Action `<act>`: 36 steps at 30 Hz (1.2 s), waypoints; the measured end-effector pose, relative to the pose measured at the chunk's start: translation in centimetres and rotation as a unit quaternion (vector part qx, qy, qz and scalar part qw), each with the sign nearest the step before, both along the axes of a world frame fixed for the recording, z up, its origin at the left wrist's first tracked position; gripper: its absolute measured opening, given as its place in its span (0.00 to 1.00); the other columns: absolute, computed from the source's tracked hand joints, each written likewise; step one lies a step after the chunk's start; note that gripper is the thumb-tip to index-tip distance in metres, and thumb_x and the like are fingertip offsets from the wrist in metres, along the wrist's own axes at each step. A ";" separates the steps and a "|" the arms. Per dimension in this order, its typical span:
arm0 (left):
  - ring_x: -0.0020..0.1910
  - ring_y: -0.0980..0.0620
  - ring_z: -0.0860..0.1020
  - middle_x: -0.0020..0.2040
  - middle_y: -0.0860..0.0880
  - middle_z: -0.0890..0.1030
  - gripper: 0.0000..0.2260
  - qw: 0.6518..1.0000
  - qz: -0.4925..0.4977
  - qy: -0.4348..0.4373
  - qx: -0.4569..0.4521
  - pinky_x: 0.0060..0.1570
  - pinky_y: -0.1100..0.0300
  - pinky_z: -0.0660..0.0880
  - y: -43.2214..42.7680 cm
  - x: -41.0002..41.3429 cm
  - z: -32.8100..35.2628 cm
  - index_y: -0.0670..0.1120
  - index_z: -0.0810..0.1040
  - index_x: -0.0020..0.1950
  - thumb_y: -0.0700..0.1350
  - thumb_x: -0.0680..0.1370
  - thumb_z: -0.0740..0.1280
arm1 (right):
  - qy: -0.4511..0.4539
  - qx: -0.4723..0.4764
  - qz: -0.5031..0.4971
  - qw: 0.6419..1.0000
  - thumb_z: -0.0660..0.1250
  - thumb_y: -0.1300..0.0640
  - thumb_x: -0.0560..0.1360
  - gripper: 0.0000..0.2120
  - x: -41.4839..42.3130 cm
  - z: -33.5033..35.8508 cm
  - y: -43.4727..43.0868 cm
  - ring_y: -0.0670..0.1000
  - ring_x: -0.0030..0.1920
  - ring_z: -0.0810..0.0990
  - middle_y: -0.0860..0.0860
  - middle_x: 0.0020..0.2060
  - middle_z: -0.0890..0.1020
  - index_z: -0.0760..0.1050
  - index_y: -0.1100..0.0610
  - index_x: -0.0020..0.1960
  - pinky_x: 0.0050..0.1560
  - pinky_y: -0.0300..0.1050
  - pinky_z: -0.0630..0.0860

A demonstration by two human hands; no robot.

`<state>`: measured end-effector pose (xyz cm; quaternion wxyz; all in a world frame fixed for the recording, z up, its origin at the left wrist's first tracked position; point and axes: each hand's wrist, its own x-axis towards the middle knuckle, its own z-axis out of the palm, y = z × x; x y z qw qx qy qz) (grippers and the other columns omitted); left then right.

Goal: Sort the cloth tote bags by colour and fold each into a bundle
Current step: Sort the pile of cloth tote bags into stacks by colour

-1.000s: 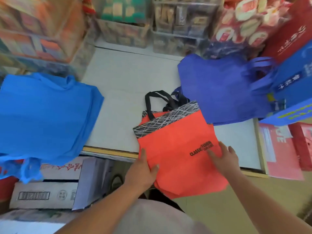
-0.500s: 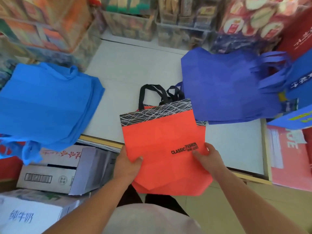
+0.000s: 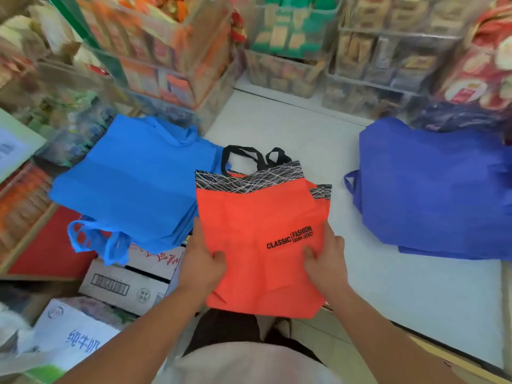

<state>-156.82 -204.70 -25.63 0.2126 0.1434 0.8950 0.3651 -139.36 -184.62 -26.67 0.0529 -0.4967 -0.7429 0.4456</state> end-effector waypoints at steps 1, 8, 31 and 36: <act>0.54 0.42 0.78 0.60 0.44 0.78 0.41 1.000 -0.008 0.006 0.001 0.53 0.50 0.76 0.9 -0.9 0.2 0.53 0.53 0.82 0.45 0.69 0.62 | 0.007 0.008 -0.002 1.000 0.65 0.62 0.77 0.36 -1.1 0.1 0.7 0.48 0.48 0.67 0.53 0.59 0.68 0.55 0.46 0.81 0.52 0.46 0.68; 0.62 0.41 0.76 0.69 0.43 0.72 0.42 0.995 -0.094 0.034 0.002 0.60 0.46 0.76 9.2 -9.6 0.4 0.51 0.47 0.83 0.42 0.72 0.63 | 0.006 0.063 -0.071 0.995 0.64 0.66 0.75 0.34 -8.1 1.6 7.0 0.54 0.57 0.74 0.52 0.60 0.72 0.61 0.49 0.78 0.55 0.47 0.68; 0.81 0.37 0.47 0.83 0.44 0.47 0.30 0.851 -0.472 0.109 -0.202 0.78 0.42 0.52 19.3 -5.1 -6.3 0.53 0.50 0.83 0.59 0.83 0.55 | -0.046 -0.090 -0.052 0.993 0.65 0.50 0.82 0.15 -7.4 -0.6 11.0 0.38 0.53 0.79 0.40 0.57 0.80 0.76 0.51 0.67 0.56 0.37 0.72; 0.80 0.41 0.34 0.82 0.51 0.33 0.32 0.855 -0.428 0.047 -0.288 0.79 0.41 0.44 21.6 -5.0 -8.4 0.53 0.37 0.82 0.63 0.83 0.46 | -0.050 -0.090 -0.043 0.994 0.64 0.48 0.82 0.15 -2.9 -0.1 13.4 0.42 0.58 0.78 0.40 0.56 0.80 0.77 0.48 0.67 0.59 0.37 0.70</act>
